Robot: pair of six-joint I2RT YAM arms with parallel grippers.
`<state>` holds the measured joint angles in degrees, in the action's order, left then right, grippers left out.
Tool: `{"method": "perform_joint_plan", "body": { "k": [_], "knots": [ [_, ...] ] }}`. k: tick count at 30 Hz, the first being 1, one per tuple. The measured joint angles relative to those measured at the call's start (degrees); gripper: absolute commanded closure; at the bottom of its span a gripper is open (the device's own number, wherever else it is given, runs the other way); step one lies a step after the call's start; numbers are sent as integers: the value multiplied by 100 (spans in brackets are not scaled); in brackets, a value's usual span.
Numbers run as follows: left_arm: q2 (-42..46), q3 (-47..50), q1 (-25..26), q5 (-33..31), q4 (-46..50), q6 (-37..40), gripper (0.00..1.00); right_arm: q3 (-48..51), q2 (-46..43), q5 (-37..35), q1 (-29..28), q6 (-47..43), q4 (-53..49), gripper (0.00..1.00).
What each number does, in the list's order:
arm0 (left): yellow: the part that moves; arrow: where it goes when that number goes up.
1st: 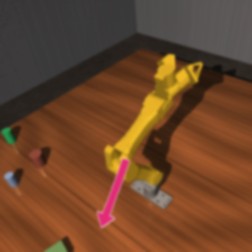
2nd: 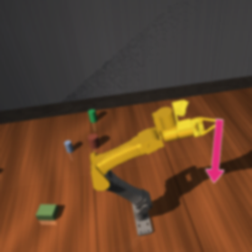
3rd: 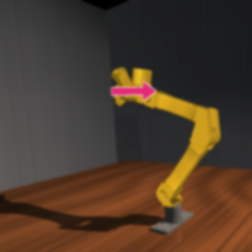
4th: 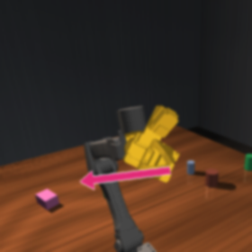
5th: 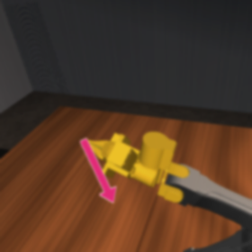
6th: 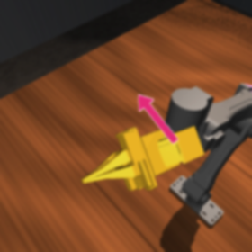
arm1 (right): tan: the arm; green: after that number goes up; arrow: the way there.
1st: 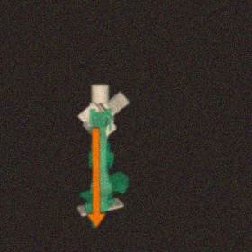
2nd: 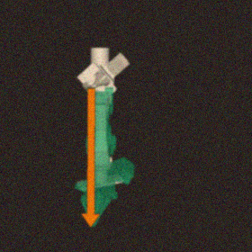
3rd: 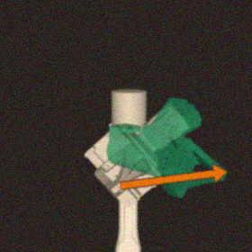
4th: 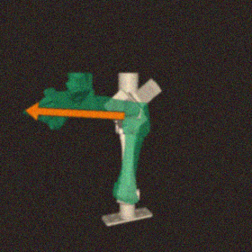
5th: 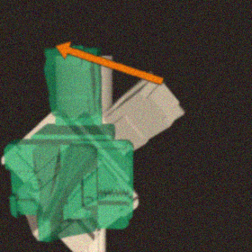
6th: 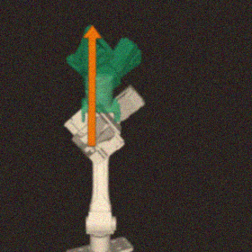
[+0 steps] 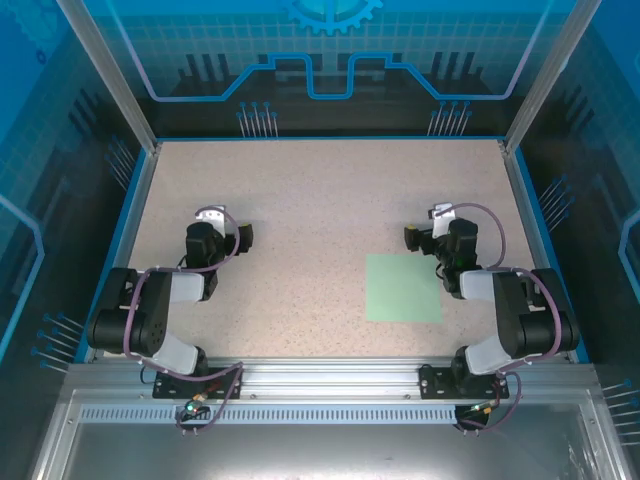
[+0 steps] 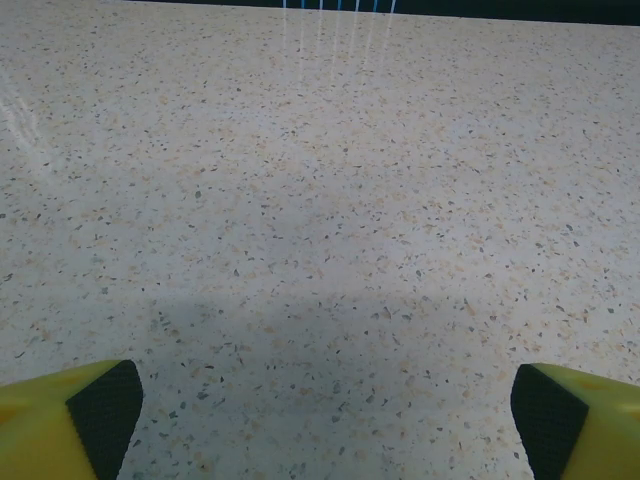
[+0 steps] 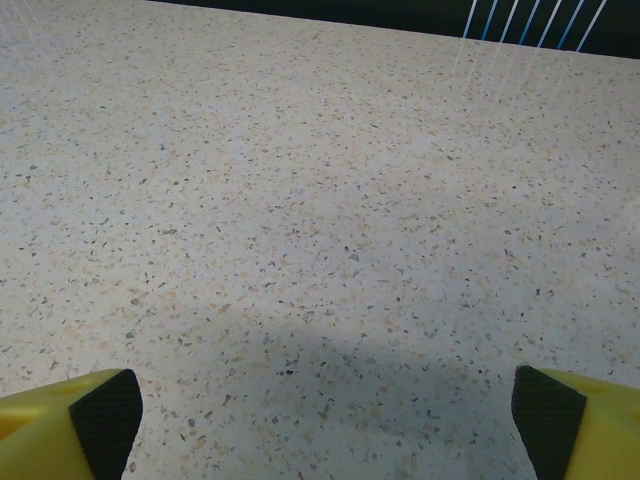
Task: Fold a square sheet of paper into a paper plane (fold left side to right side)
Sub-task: Move the square sheet of paper to the center of the table.
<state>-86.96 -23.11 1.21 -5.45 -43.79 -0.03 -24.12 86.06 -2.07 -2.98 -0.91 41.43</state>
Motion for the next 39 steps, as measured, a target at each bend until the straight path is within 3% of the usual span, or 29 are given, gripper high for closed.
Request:
{"method": "perform_joint_plan", "body": {
  "k": [23, 31, 35, 39],
  "knots": [
    [160, -24, 0, -50, 297, -13, 1, -28, -35, -39, 2, 39, -131, 1],
    [2385, -822, 37, -348, 2651, -962, 1, -1325, -1432, -435, -35, 483, -3018, 1],
    [2535, -1440, 68, -94, 3912, -1958, 1, -2041, -1814, -551, -326, 1001, -4671, 1],
    [2223, -1904, 153, 531, 5165, -2723, 1, -2356, -1834, -619, -966, 1547, -6293, 1]
  ]
}}
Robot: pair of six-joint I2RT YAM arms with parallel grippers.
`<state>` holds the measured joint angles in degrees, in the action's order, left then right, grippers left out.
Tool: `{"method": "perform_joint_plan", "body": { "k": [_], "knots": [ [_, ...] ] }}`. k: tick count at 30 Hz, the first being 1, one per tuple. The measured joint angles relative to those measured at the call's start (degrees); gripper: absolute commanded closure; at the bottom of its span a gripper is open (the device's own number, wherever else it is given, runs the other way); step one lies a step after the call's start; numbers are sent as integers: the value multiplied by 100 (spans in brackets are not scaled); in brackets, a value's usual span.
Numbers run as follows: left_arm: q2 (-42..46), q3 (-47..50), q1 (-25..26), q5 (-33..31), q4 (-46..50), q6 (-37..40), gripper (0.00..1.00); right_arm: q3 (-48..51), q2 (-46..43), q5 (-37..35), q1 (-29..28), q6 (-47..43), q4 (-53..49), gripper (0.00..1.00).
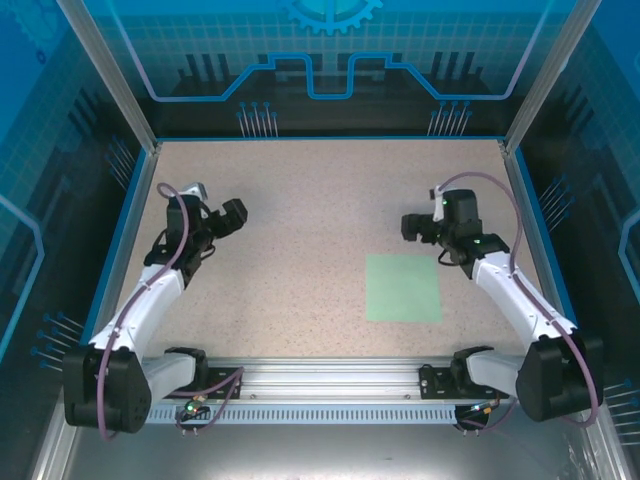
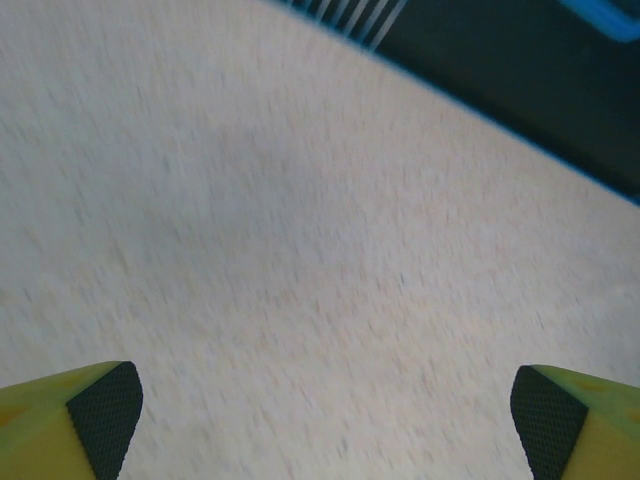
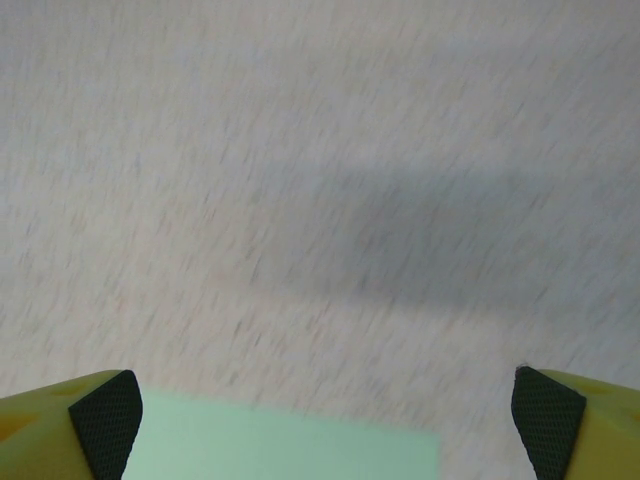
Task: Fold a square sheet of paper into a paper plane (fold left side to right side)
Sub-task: Move the square sheet of paper to the center of the table.
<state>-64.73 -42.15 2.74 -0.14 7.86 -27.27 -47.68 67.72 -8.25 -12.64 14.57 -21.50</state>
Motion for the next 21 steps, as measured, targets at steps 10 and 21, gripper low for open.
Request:
{"method": "perform_joint_plan", "body": {
  "k": [10, 21],
  "knots": [
    [-533, -15, 566, 754, 990, -678, 1, -42, 1384, -101, -905, 693, -1698, 1],
    [-616, -33, 723, 752, 1198, -693, 1, -778, 2898, -76, -1268, 841, -1784, 1]
  ]
}}
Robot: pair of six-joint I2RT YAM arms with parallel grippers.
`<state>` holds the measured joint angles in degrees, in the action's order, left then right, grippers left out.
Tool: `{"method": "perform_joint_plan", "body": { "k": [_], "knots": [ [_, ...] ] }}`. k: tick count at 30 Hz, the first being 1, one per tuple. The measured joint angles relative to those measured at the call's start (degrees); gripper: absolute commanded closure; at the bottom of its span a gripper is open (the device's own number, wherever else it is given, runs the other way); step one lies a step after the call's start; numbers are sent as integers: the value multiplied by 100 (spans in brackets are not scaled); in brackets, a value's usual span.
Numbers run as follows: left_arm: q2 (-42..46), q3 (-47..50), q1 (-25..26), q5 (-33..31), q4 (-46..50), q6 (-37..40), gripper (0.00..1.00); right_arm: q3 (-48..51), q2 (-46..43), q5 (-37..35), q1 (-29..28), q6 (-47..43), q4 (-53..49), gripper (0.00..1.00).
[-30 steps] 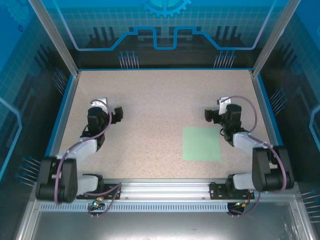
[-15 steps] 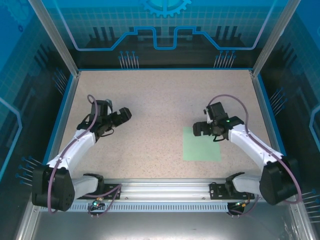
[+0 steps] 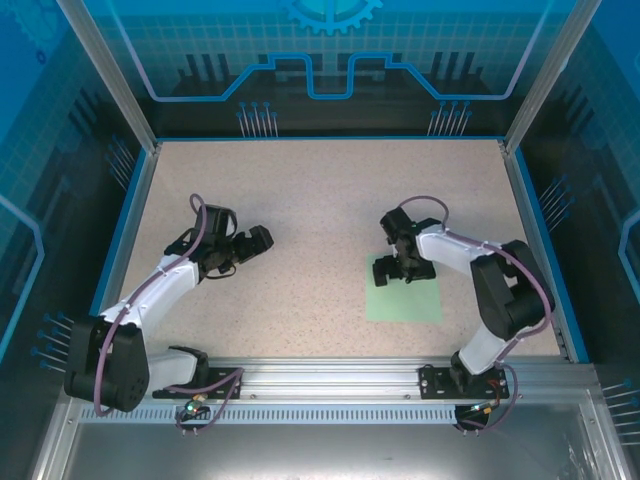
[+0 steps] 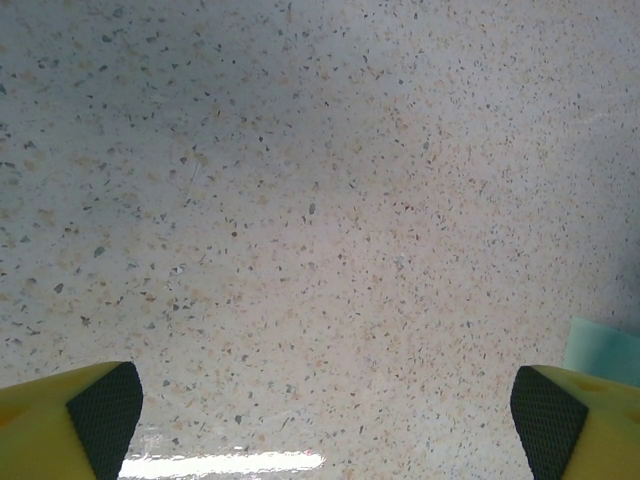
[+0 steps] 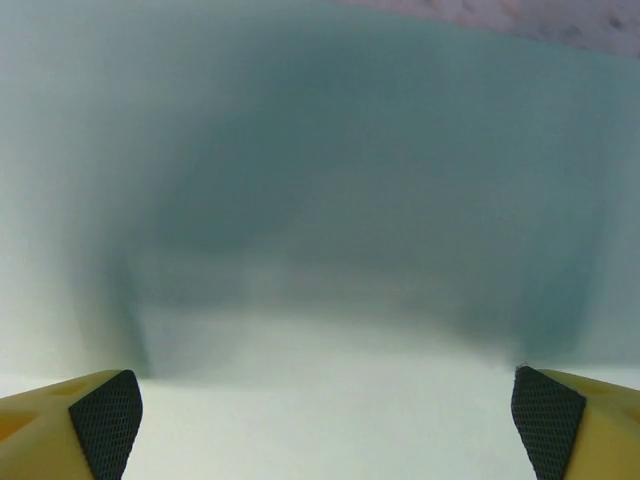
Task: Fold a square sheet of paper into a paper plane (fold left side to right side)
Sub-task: Move the square sheet of paper to the center of the table.
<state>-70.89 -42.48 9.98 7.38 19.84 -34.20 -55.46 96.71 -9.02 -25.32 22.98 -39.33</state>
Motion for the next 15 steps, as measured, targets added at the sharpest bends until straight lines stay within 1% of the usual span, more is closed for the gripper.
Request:
{"method": "perform_joint_plan", "body": {
  "k": [9, 15],
  "knots": [
    [-24, -57, 7, -4, 94, 4, 1, -839, 754, 87, -774, 452, 24, 1],
    [-33, -59, 7, -2, 98, 2, 1, -1906, 1541, 48, -1296, 822, -24, 1]
  ]
}}
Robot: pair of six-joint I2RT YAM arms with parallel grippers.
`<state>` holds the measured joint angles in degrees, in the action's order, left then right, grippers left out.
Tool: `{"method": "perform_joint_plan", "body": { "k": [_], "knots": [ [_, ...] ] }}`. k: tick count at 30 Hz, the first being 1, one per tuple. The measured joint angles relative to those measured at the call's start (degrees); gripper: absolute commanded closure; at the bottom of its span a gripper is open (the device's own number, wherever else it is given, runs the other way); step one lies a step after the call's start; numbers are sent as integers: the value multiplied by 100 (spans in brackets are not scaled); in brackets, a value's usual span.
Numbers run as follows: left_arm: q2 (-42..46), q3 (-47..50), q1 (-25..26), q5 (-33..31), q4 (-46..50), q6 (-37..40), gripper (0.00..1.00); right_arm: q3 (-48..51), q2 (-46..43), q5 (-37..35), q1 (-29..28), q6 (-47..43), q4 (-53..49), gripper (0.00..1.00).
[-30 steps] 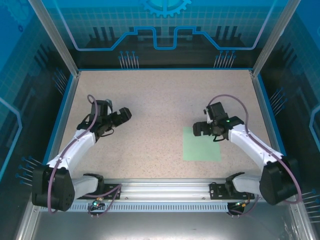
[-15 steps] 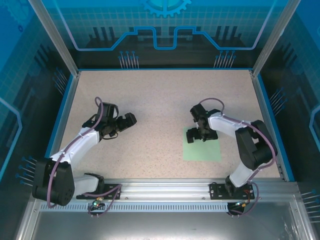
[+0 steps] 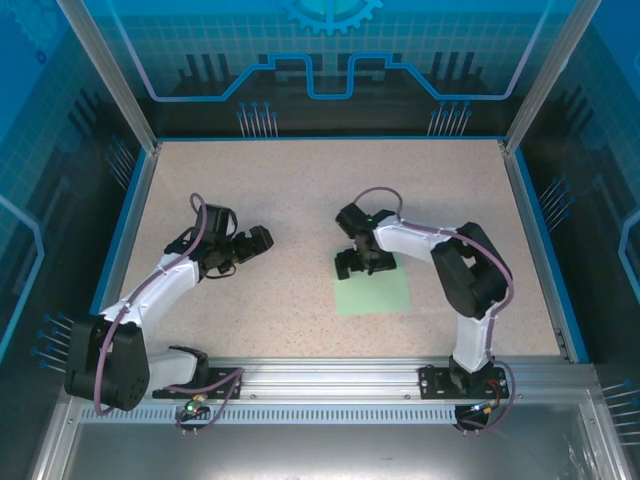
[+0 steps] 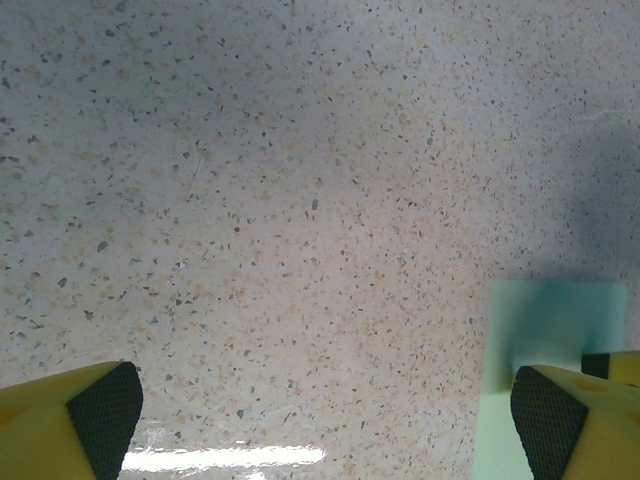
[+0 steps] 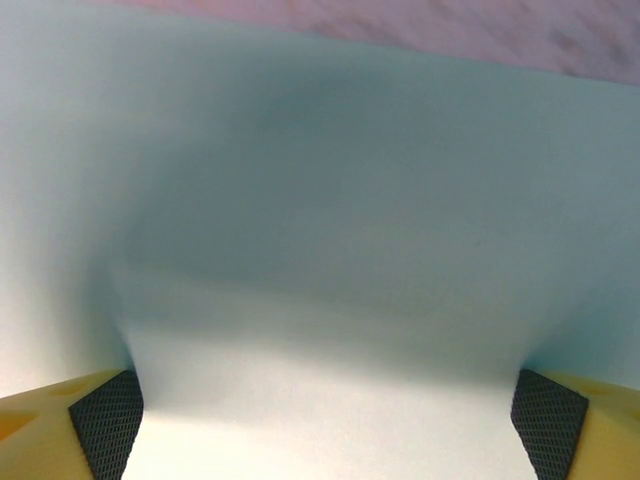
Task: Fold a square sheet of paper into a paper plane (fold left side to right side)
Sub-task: Move the square sheet of paper to the center of the table, then pick up the square sheet of paper from the center of the table.
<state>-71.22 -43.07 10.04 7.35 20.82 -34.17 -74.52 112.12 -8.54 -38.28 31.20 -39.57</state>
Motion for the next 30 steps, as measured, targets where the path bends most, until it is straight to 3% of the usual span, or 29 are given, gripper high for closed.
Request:
{"method": "perform_joint_plan", "body": {
  "k": [4, 9, 18, 22, 30],
  "knots": [
    [-31, -63, 0, 98, 24, -2, 1, -535, 321, 111, -125, 98, 105, 1],
    [-269, -153, 68, 745, -92, -83, 4, -474, 188, 140, -168, 52, 297, 1],
    [-1602, -527, 1158, 1766, -726, -612, 25, 782, -1340, -146, 564, -127, 210, 1],
    [-2229, -905, 1561, 1853, -960, -745, 27, 1460, -1606, -111, 831, -118, 208, 1],
    [-3158, -1207, 1856, 1867, -1130, -931, 30, 1858, -1611, 219, 839, -52, 356, 1]
  ]
}}
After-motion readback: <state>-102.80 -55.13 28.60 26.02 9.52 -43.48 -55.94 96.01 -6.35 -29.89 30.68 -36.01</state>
